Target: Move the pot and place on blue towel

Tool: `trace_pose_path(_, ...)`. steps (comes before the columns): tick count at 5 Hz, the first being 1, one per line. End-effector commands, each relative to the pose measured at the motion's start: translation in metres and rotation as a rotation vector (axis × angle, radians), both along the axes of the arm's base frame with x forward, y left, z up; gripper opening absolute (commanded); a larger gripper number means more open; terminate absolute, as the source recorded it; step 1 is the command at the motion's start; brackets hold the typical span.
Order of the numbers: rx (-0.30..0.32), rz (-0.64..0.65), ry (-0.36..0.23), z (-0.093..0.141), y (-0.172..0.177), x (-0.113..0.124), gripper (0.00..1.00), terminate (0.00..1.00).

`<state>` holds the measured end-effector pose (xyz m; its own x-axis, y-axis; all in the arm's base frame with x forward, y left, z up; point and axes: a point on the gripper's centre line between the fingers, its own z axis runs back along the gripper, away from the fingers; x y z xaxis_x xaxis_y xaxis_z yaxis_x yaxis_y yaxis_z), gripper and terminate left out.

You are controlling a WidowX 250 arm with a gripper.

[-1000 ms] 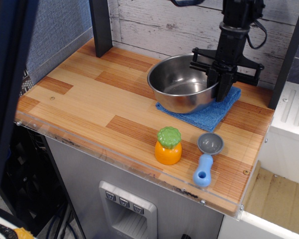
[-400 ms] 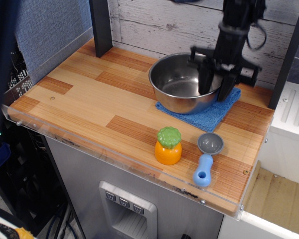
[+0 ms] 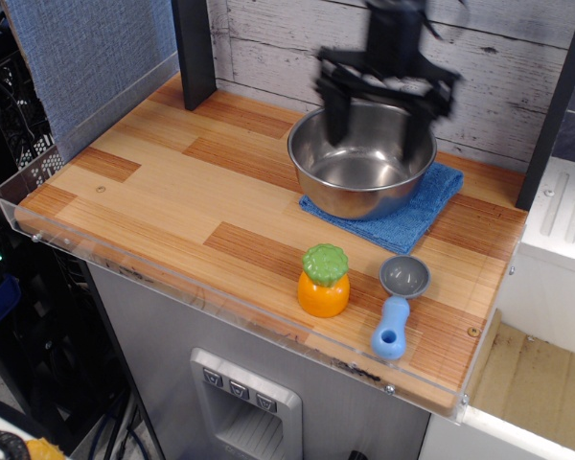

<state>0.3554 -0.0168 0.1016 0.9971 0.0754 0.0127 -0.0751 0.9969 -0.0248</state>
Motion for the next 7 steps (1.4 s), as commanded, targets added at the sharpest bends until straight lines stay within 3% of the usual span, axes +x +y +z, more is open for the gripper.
trace_pose_path(1,-0.028,0.115,-0.045,0.033,0.058,-0.042,1.00,0.00)
trace_pose_path(2,-0.010,0.072,-0.052,0.037,0.065,-0.041,1.00,0.00)
trace_pose_path(4,0.102,-0.070,-0.078,0.047,0.062,-0.031,1.00,0.00)
trace_pose_path(6,0.136,-0.076,-0.077,0.047,0.064,-0.030,1.00,0.00)
trace_pose_path(7,0.136,-0.076,-0.077,0.047,0.064,-0.030,1.00,1.00)
